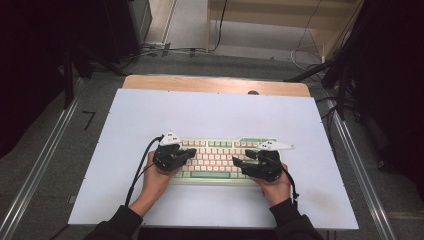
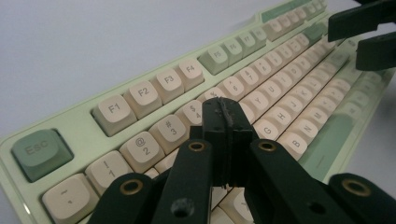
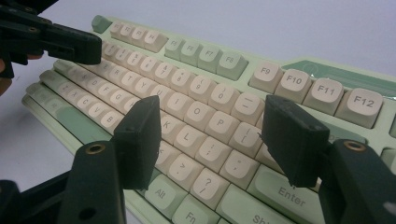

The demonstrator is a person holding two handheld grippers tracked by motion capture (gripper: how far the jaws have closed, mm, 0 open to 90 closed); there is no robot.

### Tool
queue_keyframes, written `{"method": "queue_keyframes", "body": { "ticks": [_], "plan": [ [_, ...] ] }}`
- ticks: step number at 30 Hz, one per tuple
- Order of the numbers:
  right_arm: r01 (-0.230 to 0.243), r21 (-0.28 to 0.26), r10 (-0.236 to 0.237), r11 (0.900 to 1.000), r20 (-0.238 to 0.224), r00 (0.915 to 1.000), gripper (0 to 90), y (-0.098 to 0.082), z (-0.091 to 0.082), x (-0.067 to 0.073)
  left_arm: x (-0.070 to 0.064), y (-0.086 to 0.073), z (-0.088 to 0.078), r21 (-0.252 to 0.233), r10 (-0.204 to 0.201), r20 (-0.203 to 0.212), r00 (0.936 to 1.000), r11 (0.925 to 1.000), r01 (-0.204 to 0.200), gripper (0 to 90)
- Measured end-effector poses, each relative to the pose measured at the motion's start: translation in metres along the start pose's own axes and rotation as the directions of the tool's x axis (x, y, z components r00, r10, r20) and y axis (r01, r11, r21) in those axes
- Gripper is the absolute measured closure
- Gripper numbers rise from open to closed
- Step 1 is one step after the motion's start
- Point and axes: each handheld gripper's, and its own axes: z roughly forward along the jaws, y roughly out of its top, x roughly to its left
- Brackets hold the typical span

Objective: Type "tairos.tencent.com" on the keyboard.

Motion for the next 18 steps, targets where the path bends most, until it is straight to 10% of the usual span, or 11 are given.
{"method": "queue_keyframes", "body": {
  "ticks": [7, 18],
  "plan": [
    [0.003, 0.002, -0.003, 1.0, 0.001, 1.0, 36.1, 0.0, 0.0, 0.0, -0.003, 0.0, 0.005, 0.038, 0.007, -0.015, 0.9999, 0.9992, -0.006, 89.9],
    [0.001, -0.006, -0.001, 1.0, -0.001, 1.0, 36.1, 0.0, -0.002, 0.0, 0.011, -0.002, -0.023, -0.129, -0.098, -0.047, 0.9941, 0.9874, 0.091, 39.8]
  ]
}}
